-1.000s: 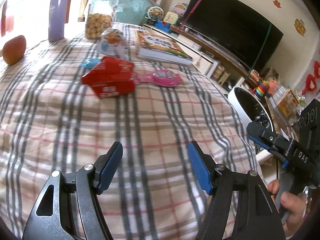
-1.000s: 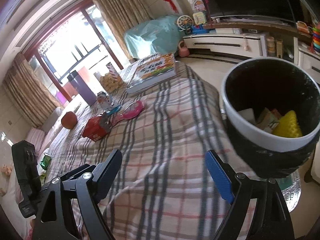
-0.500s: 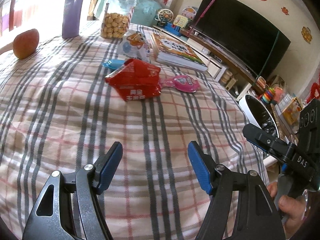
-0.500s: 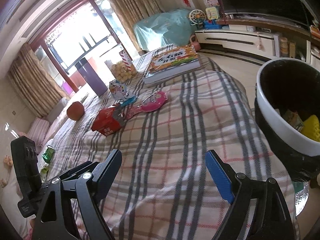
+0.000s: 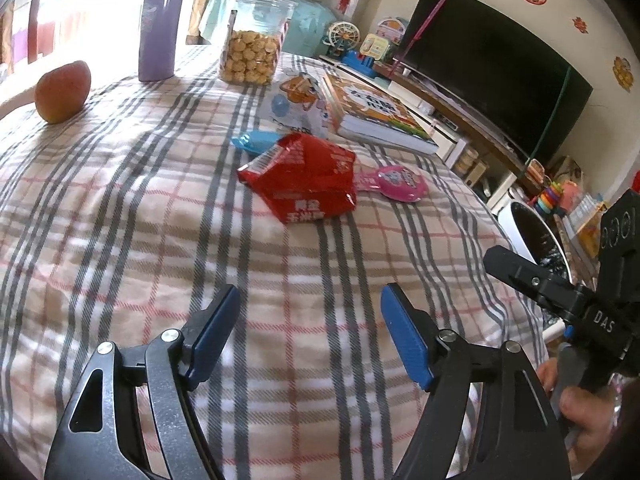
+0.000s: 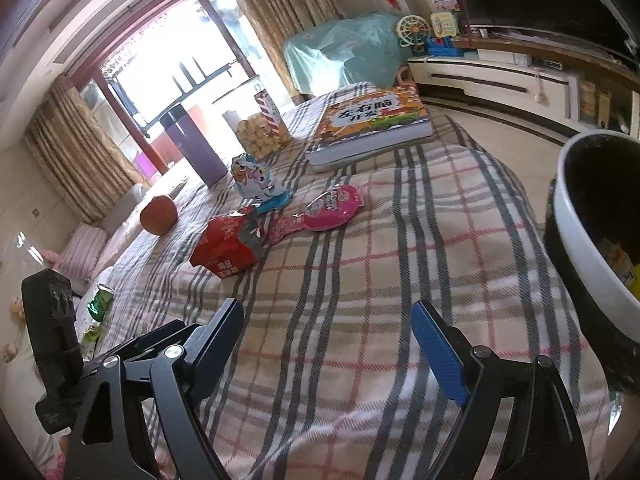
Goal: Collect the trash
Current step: 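Move both tools back over the bed toward the red box and pink package, then grasp the red snack box with the left tool while the right tool grasps the pink lollipop package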
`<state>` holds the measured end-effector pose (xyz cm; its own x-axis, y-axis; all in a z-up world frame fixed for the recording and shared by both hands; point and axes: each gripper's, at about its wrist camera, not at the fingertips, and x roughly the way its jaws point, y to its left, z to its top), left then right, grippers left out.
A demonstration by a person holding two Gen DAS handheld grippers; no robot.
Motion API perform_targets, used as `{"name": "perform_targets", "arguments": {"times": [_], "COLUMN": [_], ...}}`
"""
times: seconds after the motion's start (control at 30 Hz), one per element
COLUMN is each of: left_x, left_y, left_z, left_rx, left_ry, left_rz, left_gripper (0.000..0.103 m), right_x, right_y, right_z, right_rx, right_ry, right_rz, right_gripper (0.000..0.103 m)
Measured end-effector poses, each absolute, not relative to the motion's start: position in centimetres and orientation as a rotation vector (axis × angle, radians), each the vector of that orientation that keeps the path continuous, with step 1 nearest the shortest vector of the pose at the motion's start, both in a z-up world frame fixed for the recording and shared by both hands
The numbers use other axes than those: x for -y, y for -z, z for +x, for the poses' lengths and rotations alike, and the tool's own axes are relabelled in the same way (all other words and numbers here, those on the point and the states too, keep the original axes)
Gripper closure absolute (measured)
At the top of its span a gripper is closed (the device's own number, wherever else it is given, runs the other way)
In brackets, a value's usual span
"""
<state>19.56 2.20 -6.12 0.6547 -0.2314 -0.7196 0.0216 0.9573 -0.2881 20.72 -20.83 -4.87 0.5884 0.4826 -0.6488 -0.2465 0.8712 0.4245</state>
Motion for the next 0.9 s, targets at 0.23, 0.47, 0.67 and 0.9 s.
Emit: {"name": "perform_targets", "arguments": {"times": [0.23, 0.47, 0.67, 0.9], "left_x": [-3.3, -4.3, -4.3, -3.2], "left_y": [5.7, 5.3, 5.4, 6.0], "left_z": [21.7, 24.4, 26.0, 26.7], "left_rx": [-0.833, -0.815, -0.802, -0.823], "left_ry": [0.13, 0.129, 0.146, 0.217], "left_rz": [-0.248, -0.227, -0.208, -0.18], "left_gripper": [0.029, 0.029, 0.029, 0.061], "right_x": [19.6, 17.7, 16.4, 14.9], "right_y": [5.3, 5.9, 6.1, 7.0], "right_z": [23.2, 26.2, 28.4, 30.4], "right_rx": [-0.848, -0.858, -0.862, -0.89], "right_ry": [-0.442, -0.457, -0.453, -0.439], "right_rz": [0.254, 0.191, 0.133, 0.04], "right_gripper": [0.016, 0.016, 0.016, 0.031]}}
